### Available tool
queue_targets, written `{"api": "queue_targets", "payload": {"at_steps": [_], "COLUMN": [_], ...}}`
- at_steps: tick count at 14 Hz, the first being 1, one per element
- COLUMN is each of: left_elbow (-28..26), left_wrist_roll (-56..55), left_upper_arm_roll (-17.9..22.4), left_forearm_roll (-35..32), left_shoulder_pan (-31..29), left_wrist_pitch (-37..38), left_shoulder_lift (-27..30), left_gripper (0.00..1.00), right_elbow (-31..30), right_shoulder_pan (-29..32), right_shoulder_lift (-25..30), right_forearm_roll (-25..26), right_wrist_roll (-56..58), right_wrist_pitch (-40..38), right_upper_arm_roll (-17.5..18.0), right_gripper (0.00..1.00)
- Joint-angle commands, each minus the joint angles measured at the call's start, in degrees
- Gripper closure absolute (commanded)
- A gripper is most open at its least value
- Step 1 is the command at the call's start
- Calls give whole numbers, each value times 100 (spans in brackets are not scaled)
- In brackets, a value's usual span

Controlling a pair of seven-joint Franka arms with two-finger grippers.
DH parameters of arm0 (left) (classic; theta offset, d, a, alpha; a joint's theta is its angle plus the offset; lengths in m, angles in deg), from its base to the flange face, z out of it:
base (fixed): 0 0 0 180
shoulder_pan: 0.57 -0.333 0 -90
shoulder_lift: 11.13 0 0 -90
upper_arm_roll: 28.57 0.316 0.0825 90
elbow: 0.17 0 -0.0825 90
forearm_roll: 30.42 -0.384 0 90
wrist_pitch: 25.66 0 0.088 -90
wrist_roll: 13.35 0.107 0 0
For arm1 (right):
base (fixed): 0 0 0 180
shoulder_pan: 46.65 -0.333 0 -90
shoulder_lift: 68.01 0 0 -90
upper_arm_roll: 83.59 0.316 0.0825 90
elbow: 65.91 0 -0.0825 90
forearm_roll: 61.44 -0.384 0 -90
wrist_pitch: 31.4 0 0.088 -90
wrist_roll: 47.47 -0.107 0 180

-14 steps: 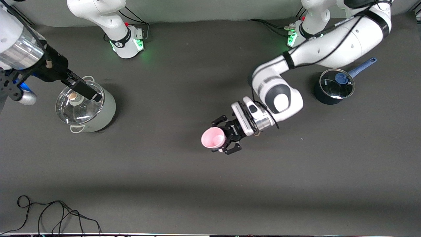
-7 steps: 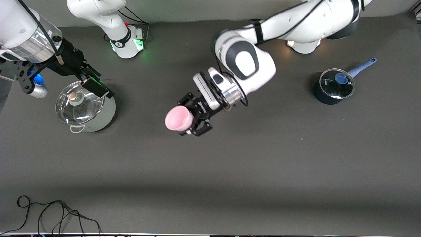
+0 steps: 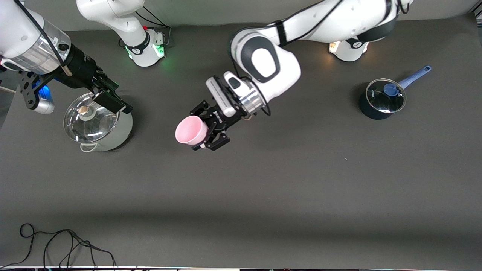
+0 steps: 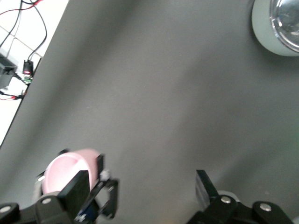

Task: Transfer pink cup from left to right arm
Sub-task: 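Lift the pink cup and carry it toward the table's middle, then reach the right gripper toward the cup held by the left gripper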

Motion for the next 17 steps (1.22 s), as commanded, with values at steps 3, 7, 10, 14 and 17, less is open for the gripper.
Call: {"api": "queue_targets", "payload": {"at_steps": [3,7,10,14,17], "left_elbow": [902,893,893,893,885], "left_wrist_roll": [-1395,-2355,-2392,-2400,-2409], "left_upper_arm_roll": [2275,2904,2904,2904,2904], "left_forearm_roll": [66,-416,-470,-470,-470], "left_shoulder_pan": [1841,2265,2266,2266,2266], "left_wrist_pitch": [-153,-145,-145,-145,-145], "left_shoulder_lift": [16,-1,-10,-1,-1], "left_gripper": [100,100,100,100,100], "right_elbow": [446,130,-292,-687,-1486], "right_shoulder_pan": [-92,-215,-215,-233,-434], "right_shoulder_lift": [-385,-526,-438,-280,176], "right_forearm_roll": [-269,-339,-392,-392,-392], "right_wrist_roll": [-233,-216,-111,-67,92], "right_wrist_pitch": [85,586,806,921,1490], "right_upper_arm_roll": [29,29,29,29,20], "right_gripper": [0,0,0,0,0]}}
